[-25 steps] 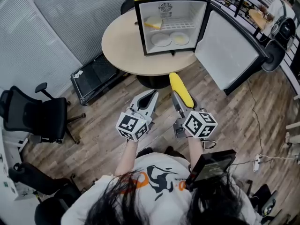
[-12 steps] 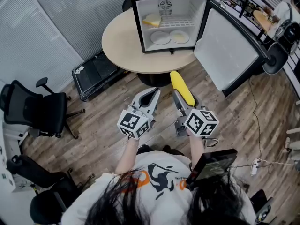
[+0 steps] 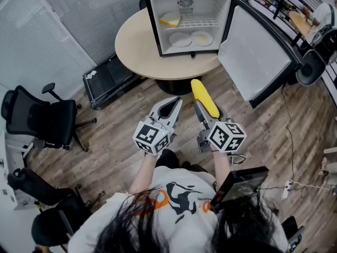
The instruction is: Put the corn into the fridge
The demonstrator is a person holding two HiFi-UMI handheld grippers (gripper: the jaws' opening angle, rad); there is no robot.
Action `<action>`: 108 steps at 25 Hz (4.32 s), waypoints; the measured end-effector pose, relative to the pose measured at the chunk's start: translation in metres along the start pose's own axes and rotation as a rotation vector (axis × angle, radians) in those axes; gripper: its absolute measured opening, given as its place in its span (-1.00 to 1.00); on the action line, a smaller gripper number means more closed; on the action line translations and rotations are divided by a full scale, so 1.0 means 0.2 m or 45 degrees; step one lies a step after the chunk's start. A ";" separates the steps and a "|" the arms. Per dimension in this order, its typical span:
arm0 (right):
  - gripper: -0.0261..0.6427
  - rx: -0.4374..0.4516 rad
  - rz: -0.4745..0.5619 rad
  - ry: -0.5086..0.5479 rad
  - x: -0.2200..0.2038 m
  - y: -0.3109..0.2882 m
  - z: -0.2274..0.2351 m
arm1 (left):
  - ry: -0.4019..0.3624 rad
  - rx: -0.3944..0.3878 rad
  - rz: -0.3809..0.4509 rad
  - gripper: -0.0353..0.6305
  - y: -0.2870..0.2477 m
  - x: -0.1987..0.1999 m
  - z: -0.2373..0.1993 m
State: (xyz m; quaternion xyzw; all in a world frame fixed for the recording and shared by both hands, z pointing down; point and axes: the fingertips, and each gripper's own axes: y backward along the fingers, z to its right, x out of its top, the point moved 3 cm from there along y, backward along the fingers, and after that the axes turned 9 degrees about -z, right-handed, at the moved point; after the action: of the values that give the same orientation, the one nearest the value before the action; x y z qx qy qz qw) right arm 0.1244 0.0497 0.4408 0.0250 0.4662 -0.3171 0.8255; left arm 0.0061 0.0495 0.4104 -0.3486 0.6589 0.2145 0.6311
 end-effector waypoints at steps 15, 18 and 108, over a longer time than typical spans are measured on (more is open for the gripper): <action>-0.16 -0.037 -0.038 0.022 0.10 -0.20 0.12 | 0.028 0.001 -0.014 -0.86 -0.18 0.00 -0.20; -0.16 -0.055 -0.026 0.026 0.15 -0.28 0.14 | 0.025 -0.006 -0.013 -0.86 -0.23 0.01 -0.29; -0.16 -0.220 -0.252 0.453 1.31 -1.94 1.04 | 0.148 -0.143 -0.121 -0.86 -1.44 0.13 -1.47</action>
State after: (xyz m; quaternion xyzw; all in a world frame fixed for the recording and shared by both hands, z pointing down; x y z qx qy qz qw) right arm 0.1631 -0.4605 0.4514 -0.0360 0.6301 -0.3461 0.6942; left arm 0.0163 -0.3587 0.4624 -0.4261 0.6640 0.2005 0.5808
